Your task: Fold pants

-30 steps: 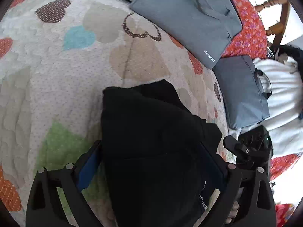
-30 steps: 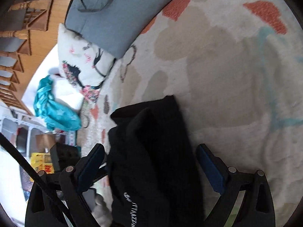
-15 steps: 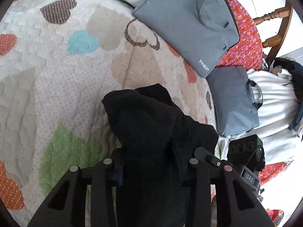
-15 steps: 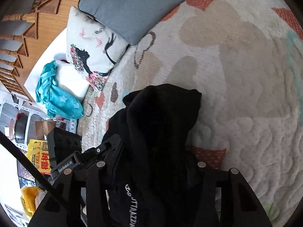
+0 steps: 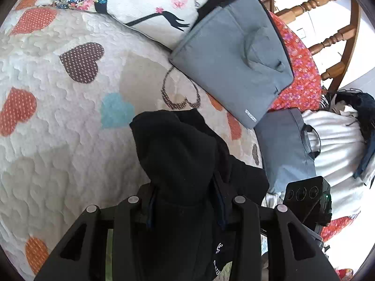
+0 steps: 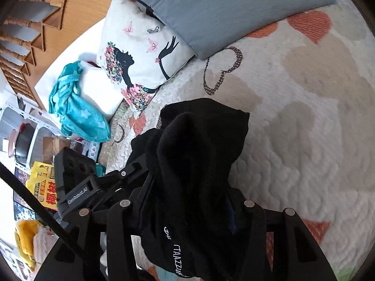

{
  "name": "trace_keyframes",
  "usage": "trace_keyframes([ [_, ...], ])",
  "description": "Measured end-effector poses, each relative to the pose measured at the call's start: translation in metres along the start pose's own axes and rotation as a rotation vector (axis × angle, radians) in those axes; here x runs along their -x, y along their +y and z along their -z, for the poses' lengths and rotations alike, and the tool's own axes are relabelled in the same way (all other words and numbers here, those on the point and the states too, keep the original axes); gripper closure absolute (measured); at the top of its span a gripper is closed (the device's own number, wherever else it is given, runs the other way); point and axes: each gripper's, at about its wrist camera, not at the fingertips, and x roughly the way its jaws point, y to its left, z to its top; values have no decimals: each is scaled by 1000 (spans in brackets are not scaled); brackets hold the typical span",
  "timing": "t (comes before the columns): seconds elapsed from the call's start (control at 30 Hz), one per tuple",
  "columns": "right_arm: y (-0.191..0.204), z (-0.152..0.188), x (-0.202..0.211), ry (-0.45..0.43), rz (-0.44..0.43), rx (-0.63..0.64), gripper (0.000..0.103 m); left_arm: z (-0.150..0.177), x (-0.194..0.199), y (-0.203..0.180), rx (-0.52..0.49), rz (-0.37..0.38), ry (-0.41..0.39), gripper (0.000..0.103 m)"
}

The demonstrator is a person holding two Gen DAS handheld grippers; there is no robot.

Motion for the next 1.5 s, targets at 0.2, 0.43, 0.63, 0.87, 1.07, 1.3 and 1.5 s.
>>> trace_keyframes([
  [0.2, -9, -13, -21, -4, -21, -23, 49, -11, -9, 9, 13, -27, -2, 65],
  [0.43, -10, -23, -33, -7, -32, -28, 49, -23, -18, 16, 24, -47, -11, 65],
  [0.63, -13, -26, -32, -15, -30, -36, 49, -26, -27, 23, 24, -83, -5, 65],
  [0.87, -23, -24, -33, -23, 36, -35, 49, -26, -35, 31, 30, -119, 13, 65],
  [1.07, -34, -23, -34, -24, 75, -62, 46, -24, -40, 38, 52, -153, 44, 55],
  [1.3, -35, -24, -33, -29, 133, -44, 43, -20, -34, 48, 107, -140, 62, 49],
  [1.5, -36, -22, -33, -31, 132, -33, 41, -18, -32, 55, 137, -109, 79, 45],
])
